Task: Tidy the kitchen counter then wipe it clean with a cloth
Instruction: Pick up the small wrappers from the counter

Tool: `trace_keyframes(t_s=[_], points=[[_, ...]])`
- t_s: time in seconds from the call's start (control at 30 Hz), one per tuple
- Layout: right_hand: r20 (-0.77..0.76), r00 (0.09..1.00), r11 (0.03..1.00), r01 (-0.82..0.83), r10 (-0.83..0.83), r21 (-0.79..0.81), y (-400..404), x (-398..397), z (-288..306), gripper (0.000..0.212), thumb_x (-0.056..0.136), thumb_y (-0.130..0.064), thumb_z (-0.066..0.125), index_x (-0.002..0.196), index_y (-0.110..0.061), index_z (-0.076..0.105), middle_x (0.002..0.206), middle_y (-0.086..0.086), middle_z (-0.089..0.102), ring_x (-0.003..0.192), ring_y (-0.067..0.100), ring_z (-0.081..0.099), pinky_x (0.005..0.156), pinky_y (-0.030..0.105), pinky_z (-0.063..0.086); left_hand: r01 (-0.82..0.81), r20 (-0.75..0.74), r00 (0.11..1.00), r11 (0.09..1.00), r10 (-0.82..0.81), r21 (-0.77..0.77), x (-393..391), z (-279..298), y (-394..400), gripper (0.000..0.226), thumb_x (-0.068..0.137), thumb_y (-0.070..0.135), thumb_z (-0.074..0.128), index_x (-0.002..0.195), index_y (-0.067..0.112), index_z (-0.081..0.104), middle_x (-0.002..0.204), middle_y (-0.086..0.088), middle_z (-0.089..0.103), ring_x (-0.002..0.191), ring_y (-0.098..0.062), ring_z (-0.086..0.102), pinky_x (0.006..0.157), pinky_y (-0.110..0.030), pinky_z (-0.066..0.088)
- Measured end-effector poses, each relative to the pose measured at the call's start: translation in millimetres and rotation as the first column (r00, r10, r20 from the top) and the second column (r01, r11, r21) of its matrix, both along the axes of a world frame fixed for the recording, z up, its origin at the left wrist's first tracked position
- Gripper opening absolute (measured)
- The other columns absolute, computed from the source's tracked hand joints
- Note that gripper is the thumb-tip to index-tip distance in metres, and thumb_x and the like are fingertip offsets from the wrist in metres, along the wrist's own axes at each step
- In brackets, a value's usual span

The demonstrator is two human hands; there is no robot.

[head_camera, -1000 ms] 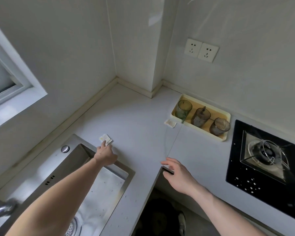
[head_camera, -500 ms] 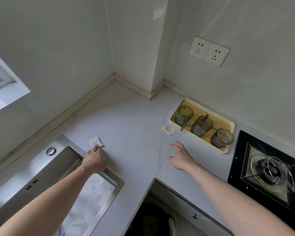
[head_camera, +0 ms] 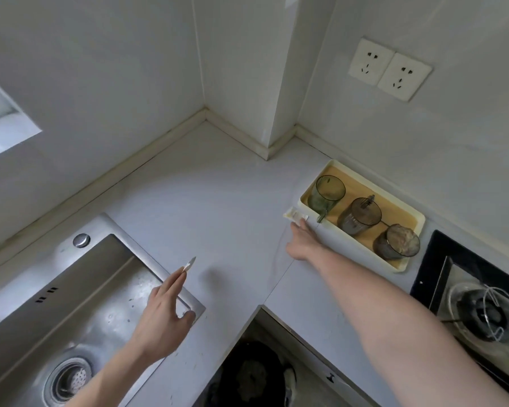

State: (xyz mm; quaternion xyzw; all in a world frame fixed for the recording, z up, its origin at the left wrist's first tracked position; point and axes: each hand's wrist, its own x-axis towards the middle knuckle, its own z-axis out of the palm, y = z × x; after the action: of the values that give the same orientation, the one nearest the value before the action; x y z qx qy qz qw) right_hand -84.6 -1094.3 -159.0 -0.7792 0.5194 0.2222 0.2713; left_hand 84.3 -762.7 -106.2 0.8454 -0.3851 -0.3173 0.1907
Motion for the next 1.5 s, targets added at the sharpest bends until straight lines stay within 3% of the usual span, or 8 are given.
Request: trace_keyframes(t_s=[0.2,0.3,0.47,0.57,0.73,1.0,1.23,1.5], points=[[0.045,0.997,0.998,0.061,-0.060,-0.011,7,0,2,0.072,0.088,-0.023,0.049,0.154,-0.004,0.028,0.163,0.005,0.017,0.149,0.027,0.027,0.119,0.035,0.030,-0.006,-0.084,0.996,0.999,0.002,-0.046,-26,6,28,0.083,0.082,0.026,0.058,0.159,0.033,0.026,0.155,0.035,0.022,0.133,-0.007,0.032,0.107,-0.034,0.044],[0.192,0.977,0.996,0.092,-0.089,-0.005,38,-14,19,0.066,0.093,-0.026,0.055,0.152,-0.006,0.033,0.159,0.004,0.025,0.148,0.024,0.030,0.119,0.032,0.029,0.033,-0.127,0.991,0.998,-0.040,-0.057,-41,16,32,0.083,0.079,0.032,0.053,0.158,0.034,0.027,0.155,0.034,0.022,0.138,-0.007,0.032,0.110,-0.036,0.043],[0.454,0.868,0.979,0.196,-0.201,0.058,148,-76,49,0.069,0.098,-0.029,0.060,0.158,-0.014,0.029,0.162,-0.010,0.023,0.148,0.009,0.028,0.122,0.029,0.025,0.163,-0.188,0.968,0.986,-0.168,-0.044,-59,25,44,0.081,0.082,0.036,0.051,0.158,0.040,0.024,0.160,0.032,0.018,0.144,-0.006,0.030,0.116,-0.039,0.039],[0.506,0.799,0.945,0.279,-0.326,0.169,216,-123,52,0.067,0.098,-0.030,0.062,0.157,-0.021,0.033,0.155,-0.021,0.029,0.142,0.002,0.036,0.117,0.033,0.037,0.282,-0.237,0.930,0.959,-0.280,-0.025,-76,24,46,0.079,0.086,0.036,0.055,0.157,0.042,0.022,0.160,0.029,0.019,0.143,-0.006,0.034,0.116,-0.038,0.040],[0.428,0.687,0.810,0.497,-0.587,0.312,314,-180,46,0.057,0.096,-0.025,0.065,0.150,-0.024,0.045,0.144,-0.023,0.042,0.124,-0.004,0.051,0.091,0.012,0.040,0.587,-0.210,0.801,0.804,-0.561,0.092,-102,2,58,0.081,0.087,0.034,0.053,0.160,0.031,0.018,0.164,0.017,0.017,0.146,-0.017,0.028,0.120,-0.033,0.031],[0.235,0.660,0.696,0.627,-0.713,0.351,395,-216,15,0.055,0.094,-0.033,0.065,0.146,-0.026,0.049,0.145,-0.019,0.044,0.120,0.001,0.055,0.081,0.010,0.040,0.782,-0.339,0.623,0.543,-0.705,0.306,-134,-48,76,0.079,0.088,0.027,0.053,0.160,0.019,0.023,0.166,0.007,0.020,0.148,-0.026,0.026,0.121,-0.034,0.030],[0.170,0.650,0.662,0.663,-0.740,0.349,413,-230,4,0.057,0.096,-0.032,0.063,0.149,-0.018,0.047,0.149,-0.013,0.042,0.119,0.007,0.056,0.091,0.019,0.041,0.783,-0.381,0.618,0.492,-0.688,0.381,-163,-73,77,0.081,0.083,0.031,0.053,0.159,0.017,0.027,0.164,0.002,0.026,0.143,-0.029,0.034,0.118,-0.034,0.034],[0.120,0.675,0.664,0.651,-0.728,0.366,420,-243,-5,0.058,0.097,-0.032,0.061,0.150,-0.017,0.046,0.152,-0.012,0.041,0.121,0.009,0.056,0.088,0.017,0.038,0.797,-0.370,0.596,0.472,-0.712,0.375,-193,-77,65,0.080,0.087,0.027,0.054,0.160,0.015,0.023,0.166,-0.001,0.021,0.146,-0.031,0.032,0.119,-0.035,0.032]])
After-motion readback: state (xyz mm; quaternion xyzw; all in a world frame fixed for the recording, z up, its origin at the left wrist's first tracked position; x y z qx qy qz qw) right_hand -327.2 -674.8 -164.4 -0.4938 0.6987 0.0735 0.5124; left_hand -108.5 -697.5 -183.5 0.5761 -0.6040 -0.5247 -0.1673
